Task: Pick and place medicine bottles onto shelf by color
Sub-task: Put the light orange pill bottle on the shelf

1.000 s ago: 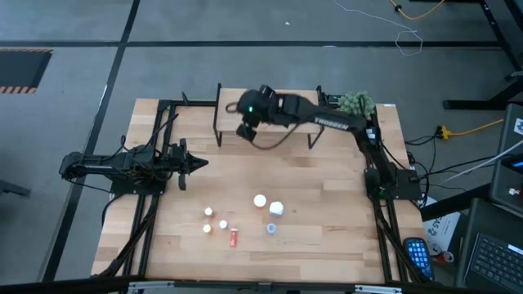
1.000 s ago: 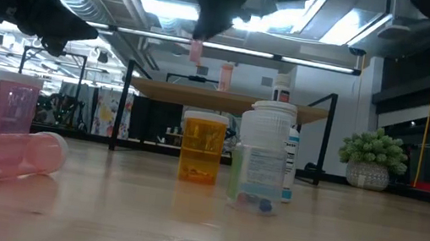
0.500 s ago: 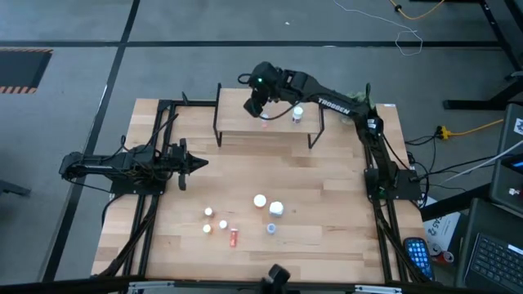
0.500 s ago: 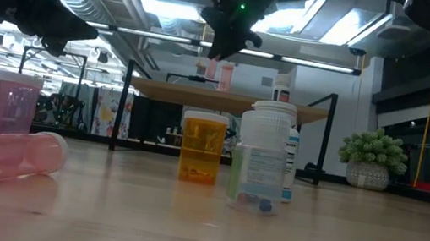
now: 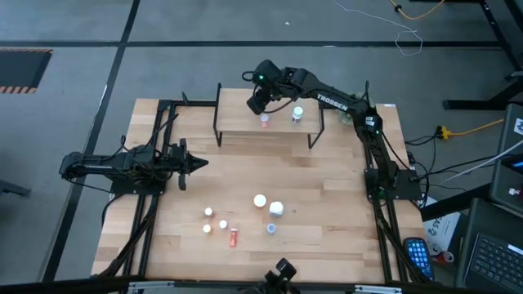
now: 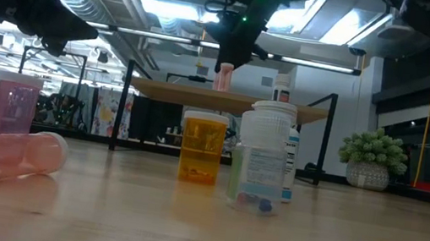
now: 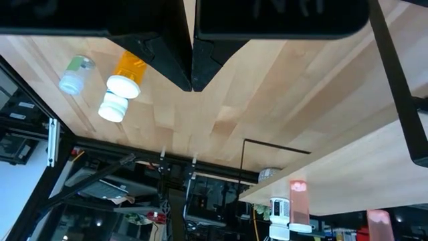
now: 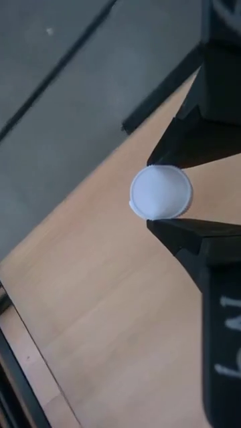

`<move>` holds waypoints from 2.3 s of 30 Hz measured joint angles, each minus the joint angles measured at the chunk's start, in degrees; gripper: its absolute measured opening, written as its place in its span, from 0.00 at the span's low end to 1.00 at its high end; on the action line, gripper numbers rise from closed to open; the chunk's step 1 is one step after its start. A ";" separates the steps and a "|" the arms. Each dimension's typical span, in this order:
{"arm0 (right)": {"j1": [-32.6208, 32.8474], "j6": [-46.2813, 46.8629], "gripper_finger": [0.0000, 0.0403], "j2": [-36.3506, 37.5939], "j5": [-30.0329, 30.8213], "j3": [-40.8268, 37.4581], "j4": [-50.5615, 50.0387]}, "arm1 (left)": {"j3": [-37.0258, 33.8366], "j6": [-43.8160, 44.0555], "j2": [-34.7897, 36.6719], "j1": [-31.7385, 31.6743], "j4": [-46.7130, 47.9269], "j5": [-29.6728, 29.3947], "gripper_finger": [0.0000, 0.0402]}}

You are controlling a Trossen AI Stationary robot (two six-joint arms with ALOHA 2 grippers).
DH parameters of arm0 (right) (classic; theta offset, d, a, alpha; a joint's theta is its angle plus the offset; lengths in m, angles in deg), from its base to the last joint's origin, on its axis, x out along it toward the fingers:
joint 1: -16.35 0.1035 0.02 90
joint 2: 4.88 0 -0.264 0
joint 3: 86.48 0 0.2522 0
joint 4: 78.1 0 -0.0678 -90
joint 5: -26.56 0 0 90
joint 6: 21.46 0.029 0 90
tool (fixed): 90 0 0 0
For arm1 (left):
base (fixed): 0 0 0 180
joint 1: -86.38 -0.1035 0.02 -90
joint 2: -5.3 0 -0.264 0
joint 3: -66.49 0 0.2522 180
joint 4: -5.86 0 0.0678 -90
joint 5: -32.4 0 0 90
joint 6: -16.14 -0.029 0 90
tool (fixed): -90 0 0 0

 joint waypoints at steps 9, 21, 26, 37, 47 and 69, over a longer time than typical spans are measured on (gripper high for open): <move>-0.10 0.65 0.29 -0.68 -2.33 0.04 -1.03 | 0.00 0.16 0.01 -0.01 0.00 0.02 0.00; -0.03 2.31 0.29 -0.97 -0.55 0.04 -2.11 | 0.00 0.13 -0.01 -0.01 0.00 0.02 0.00; 0.01 2.01 0.29 -2.12 0.11 0.05 -1.69 | 0.00 0.16 0.01 -0.01 0.02 0.02 0.00; 0.01 0.76 0.29 -2.27 1.80 0.09 -1.28 | 0.00 0.02 -0.01 -0.01 0.02 0.68 0.00; 0.01 -2.01 0.36 -2.27 1.76 0.01 -1.54 | 0.00 0.02 -0.01 -0.01 0.00 0.66 0.00; -0.03 -2.34 0.38 -2.27 -0.23 0.00 -1.35 | 0.00 0.06 -0.01 0.01 0.02 0.66 0.00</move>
